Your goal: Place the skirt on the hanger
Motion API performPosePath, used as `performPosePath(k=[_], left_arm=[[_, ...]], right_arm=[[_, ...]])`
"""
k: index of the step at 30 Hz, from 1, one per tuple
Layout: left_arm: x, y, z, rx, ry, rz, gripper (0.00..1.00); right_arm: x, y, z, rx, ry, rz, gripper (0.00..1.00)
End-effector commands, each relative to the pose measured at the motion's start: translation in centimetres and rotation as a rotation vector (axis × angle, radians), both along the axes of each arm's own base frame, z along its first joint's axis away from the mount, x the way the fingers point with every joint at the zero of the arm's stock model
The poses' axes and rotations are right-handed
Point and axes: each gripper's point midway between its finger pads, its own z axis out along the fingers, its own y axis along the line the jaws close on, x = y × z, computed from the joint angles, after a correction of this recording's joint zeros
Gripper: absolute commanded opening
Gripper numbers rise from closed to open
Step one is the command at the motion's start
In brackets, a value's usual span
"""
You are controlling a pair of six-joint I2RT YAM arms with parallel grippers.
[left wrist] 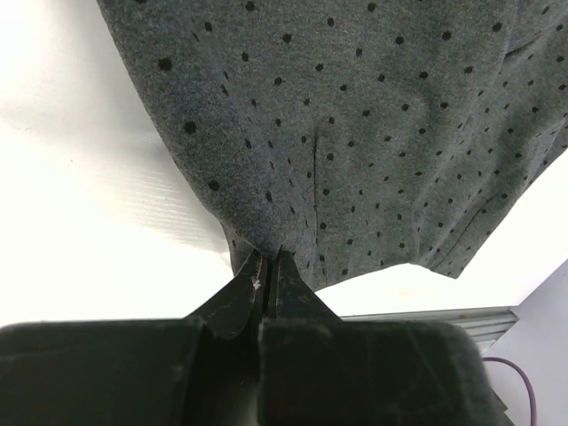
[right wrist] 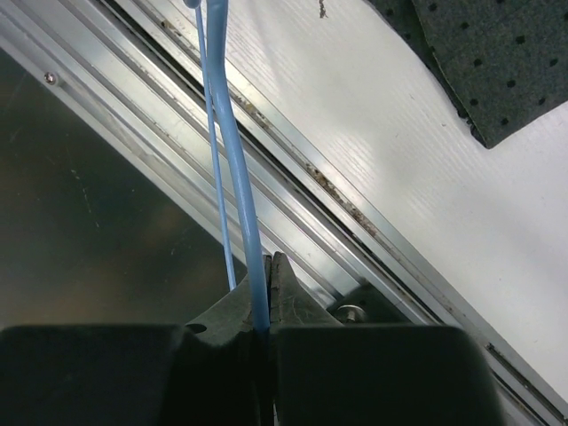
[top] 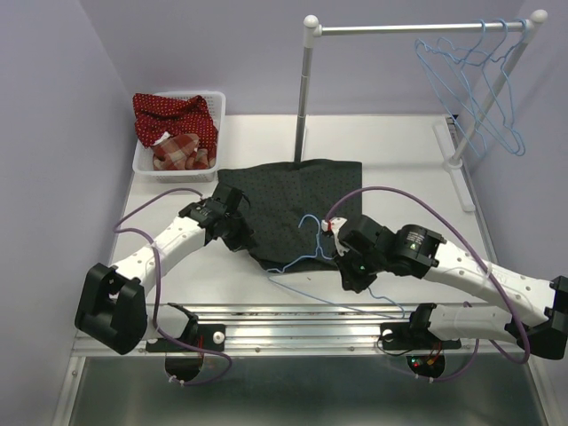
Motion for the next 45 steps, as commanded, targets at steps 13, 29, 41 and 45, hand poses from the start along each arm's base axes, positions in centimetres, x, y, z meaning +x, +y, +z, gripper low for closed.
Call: performPosePath(k=[13, 29, 41, 45], left_arm=[[1.3, 0.1, 1.2, 0.020, -0.053, -0.006, 0.00], [0.1, -0.4, 2.7, -0.061, -0.060, 0.004, 0.00], [-0.2, -0.9, 2.4, -0.111, -0.057, 0.026, 0.00], [0.0, -1.2, 3.0, -0.138, -0.061, 0.050, 0.00]], right_arm=[[1.9, -0.6, 5.0, 0.033, -0.135, -0.067, 0.01], [5.1, -0.6, 1.9, -0.089, -0.209, -0.200, 0.01], [6.4, 6.4, 3.6, 0.264, -0.383, 0.076, 0.01], [6.3, 8.1, 2.7, 0.345, -0.448, 0.198, 0.01]])
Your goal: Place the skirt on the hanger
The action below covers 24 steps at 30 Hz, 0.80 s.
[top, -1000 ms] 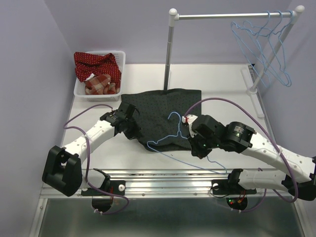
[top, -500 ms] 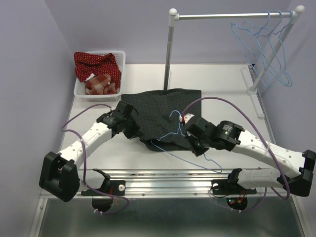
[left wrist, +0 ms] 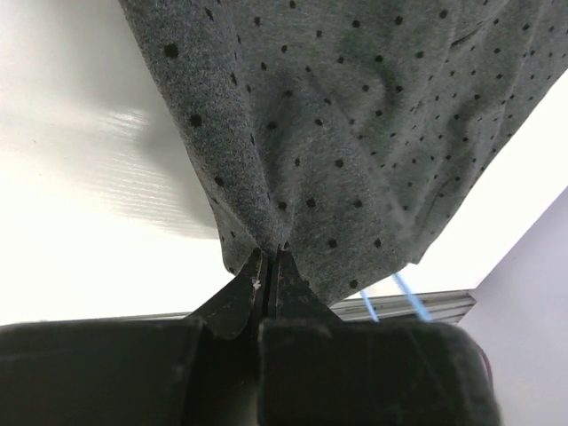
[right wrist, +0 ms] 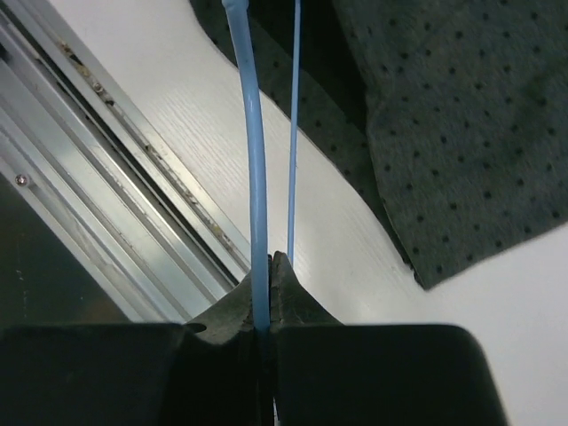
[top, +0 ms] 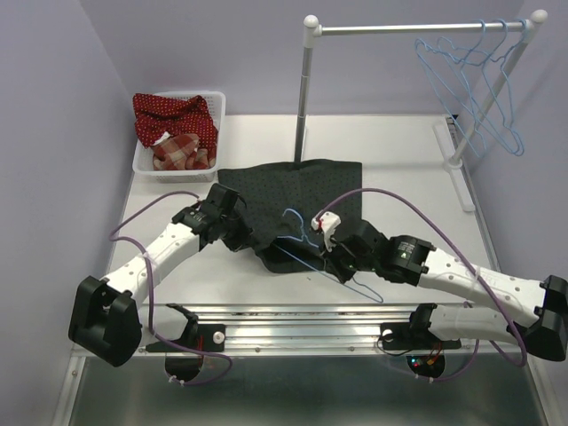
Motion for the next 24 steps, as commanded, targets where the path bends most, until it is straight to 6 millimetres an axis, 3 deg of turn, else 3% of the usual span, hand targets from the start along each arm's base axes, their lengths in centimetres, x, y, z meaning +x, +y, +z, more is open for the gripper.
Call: performPosePath(k=[1, 10, 14, 15, 24], left_arm=[[0.4, -0.5, 1.7, -0.065, -0.032, 0.046, 0.00], [0.9, -0.6, 2.9, -0.133, -0.063, 0.127, 0.00], [0.9, -0.5, 3.0, -0.128, -0.054, 0.138, 0.00], [0.8, -0.5, 2.9, -0.126, -0.050, 0.143, 0.00], [0.7, -0.3, 2.9, -0.130, -0.040, 0.171, 0.06]], right_arm=[[1.0, 5.3, 2.9, 0.223, -0.188, 0.215, 0.01], [1.0, 5.7, 1.0, 0.280, -0.321, 0.321, 0.03], [1.0, 6.3, 0.7, 0.313, -0.355, 0.349, 0.03], [1.2, 7.0, 1.7, 0.356, -0.396, 0.359, 0.03], [1.4, 8.0, 0.1, 0.374, -0.452, 0.418, 0.03]])
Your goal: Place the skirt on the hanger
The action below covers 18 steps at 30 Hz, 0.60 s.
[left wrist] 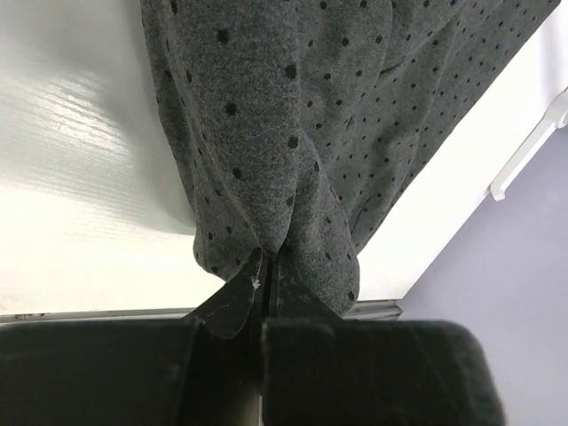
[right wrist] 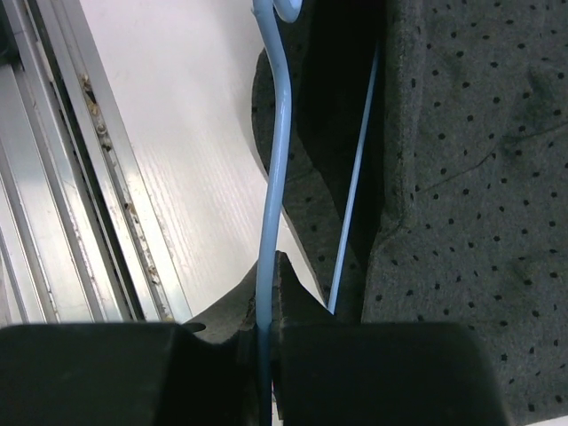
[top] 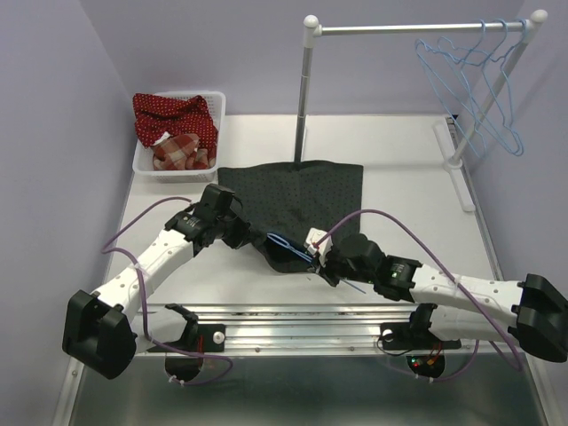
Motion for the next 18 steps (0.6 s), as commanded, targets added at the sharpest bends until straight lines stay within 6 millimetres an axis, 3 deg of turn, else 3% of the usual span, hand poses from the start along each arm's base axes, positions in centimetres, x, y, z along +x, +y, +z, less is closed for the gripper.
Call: performPosePath(k=[1, 5, 7, 9, 11, 18], left_arm=[[-0.2, 0.2, 0.5, -0.016, -0.006, 0.025, 0.07], [-0.3, 0.4, 0.7, -0.025, -0.005, 0.046, 0.11], [-0.4, 0.5, 1.0, -0.031, -0.009, 0.063, 0.20], [-0.4, 0.8, 1.1, -0.033, -0.019, 0.079, 0.37], [-0.5, 1.0, 1.0, -0.035, -0.021, 0.090, 0.47], [-0.8, 0.8, 0.1, -0.049, -0.011, 0.085, 0.48]], right_arm=[[0.3, 2.6, 3.6, 0.155, -0.123, 0.080, 0.03], [-0.4, 2.6, 2.8, 0.150, -0.097, 0.106, 0.03], [-0.6, 2.4, 2.3, 0.145, -0.083, 0.109, 0.03], [-0.8, 2.4, 2.1, 0.148, -0.066, 0.105, 0.03], [-1.0, 2.2, 1.9, 0.157, -0.057, 0.103, 0.03], [-1.6, 2.4, 1.8, 0.168, -0.041, 0.132, 0.03]])
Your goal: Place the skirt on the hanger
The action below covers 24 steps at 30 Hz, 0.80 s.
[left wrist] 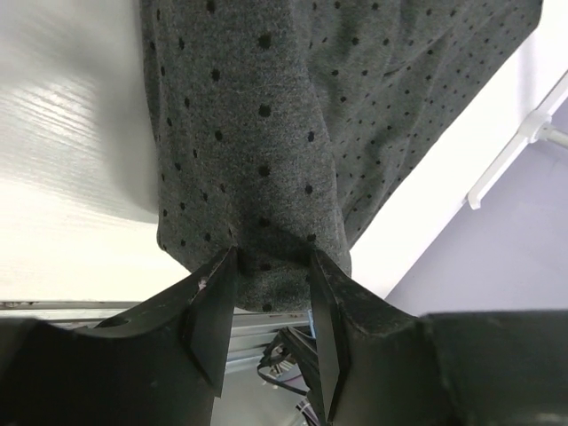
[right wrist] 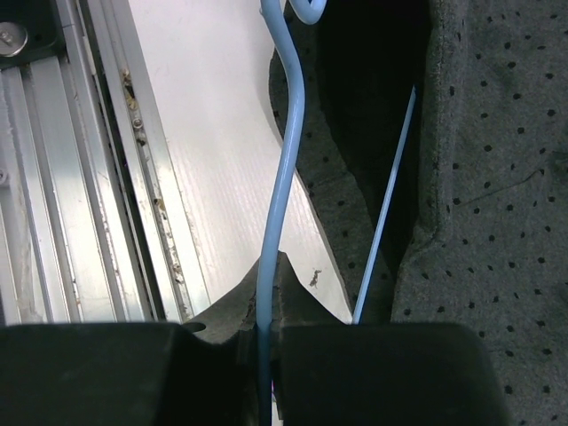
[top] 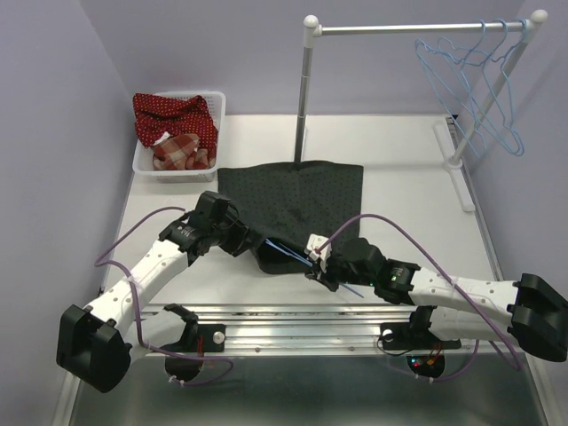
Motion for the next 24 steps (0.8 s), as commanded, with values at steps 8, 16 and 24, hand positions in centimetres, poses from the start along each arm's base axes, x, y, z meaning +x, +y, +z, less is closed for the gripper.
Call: performPosePath(k=[8, 16, 24], left_arm=[[-0.4, 0.4, -1.3, -0.008, 0.009, 0.026, 0.49], [-0.3, 0.4, -1.1, -0.014, 0.001, 0.036, 0.50], [-0.3, 0.6, -0.7, -0.017, -0.008, 0.047, 0.51]], right_arm=[[-1.6, 1.7, 2.7, 0.095, -0.014, 0.109, 0.02], [-3.3, 2.0, 2.0, 0.057, 0.015, 0.200, 0.01], [-4.4, 2.3, 0.8, 0.004, 0.039, 0.243, 0.01]])
